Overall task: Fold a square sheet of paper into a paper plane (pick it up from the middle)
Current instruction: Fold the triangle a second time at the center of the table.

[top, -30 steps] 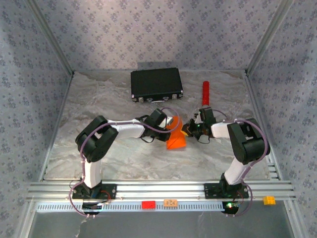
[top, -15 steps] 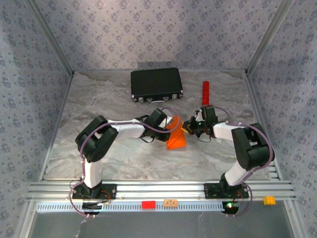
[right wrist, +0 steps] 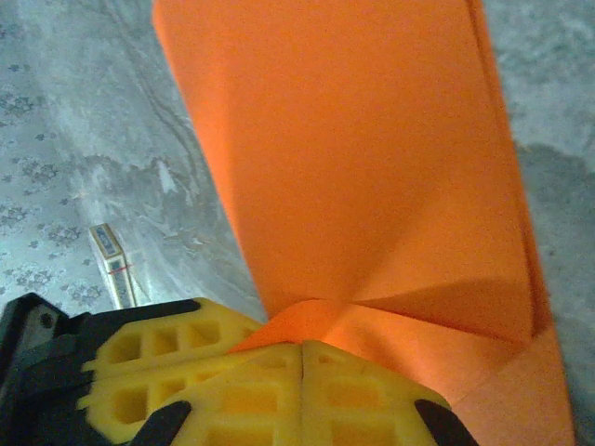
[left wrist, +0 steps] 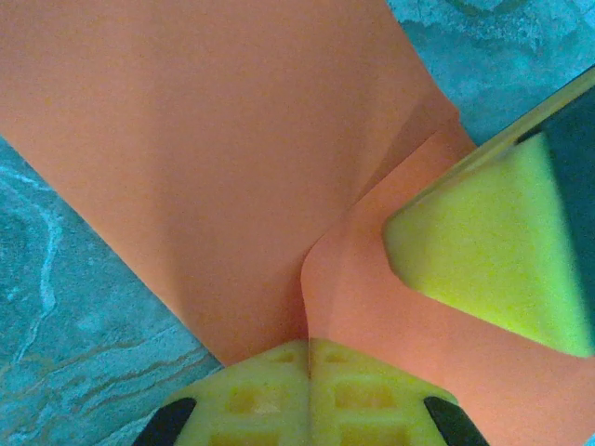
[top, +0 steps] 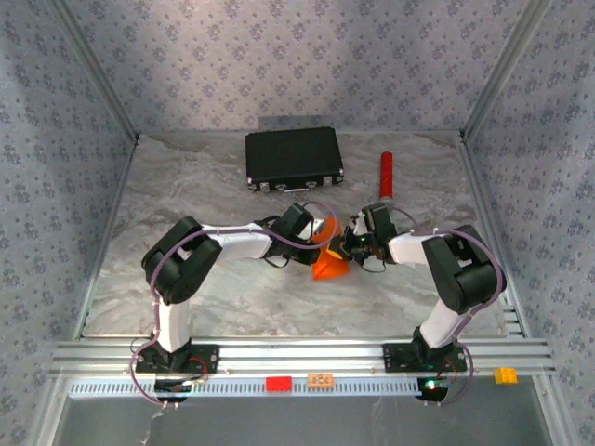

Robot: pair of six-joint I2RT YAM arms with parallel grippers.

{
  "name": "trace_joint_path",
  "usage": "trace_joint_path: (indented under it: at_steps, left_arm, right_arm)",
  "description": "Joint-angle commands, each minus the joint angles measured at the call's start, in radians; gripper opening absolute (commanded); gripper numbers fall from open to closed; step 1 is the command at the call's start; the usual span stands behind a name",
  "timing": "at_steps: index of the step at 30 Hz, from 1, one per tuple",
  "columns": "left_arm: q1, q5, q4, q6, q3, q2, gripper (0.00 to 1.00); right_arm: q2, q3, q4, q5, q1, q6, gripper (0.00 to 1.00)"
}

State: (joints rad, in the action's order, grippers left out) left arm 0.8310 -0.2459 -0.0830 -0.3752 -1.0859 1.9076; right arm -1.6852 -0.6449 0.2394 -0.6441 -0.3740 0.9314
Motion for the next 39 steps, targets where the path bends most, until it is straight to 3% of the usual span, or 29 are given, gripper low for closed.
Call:
trace_joint_path:
  at_steps: [1,9,15,19,22,28,35,39]
  left_arm:
    - [0.001,0.019,-0.092,0.023,0.003,0.036,0.00]
    - [0.001,0.022,-0.111,0.014,-0.017,0.016,0.04]
    - [-0.001,0.055,-0.153,-0.032,-0.044,-0.066,0.24]
    - [-0.004,0.059,-0.160,-0.081,-0.038,-0.122,0.30]
    - [-0.003,0.004,-0.124,-0.128,-0.018,-0.151,0.28]
    - [0.012,-0.181,-0.052,-0.183,-0.019,-0.125,0.06]
    - [0.018,-0.336,-0.032,-0.212,-0.062,-0.015,0.03]
    - [0.019,-0.351,-0.038,-0.218,-0.071,0.022,0.03]
  right_arm:
    - [-0.023,0.018,-0.045,0.011,-0.009,-0.023,0.06]
    - [-0.027,0.038,-0.123,0.100,-0.011,-0.062,0.05]
    - [-0.028,0.033,-0.119,0.107,-0.019,-0.050,0.05]
    - [-0.026,0.045,-0.111,0.114,-0.017,-0.041,0.05]
    - [-0.025,0.046,-0.107,0.116,-0.016,-0.037,0.05]
    - [-0.027,0.048,-0.101,0.112,-0.014,-0.035,0.05]
    - [-0.028,0.051,-0.095,0.110,-0.008,-0.033,0.05]
    - [-0.027,0.051,-0.094,0.110,-0.007,-0.031,0.05]
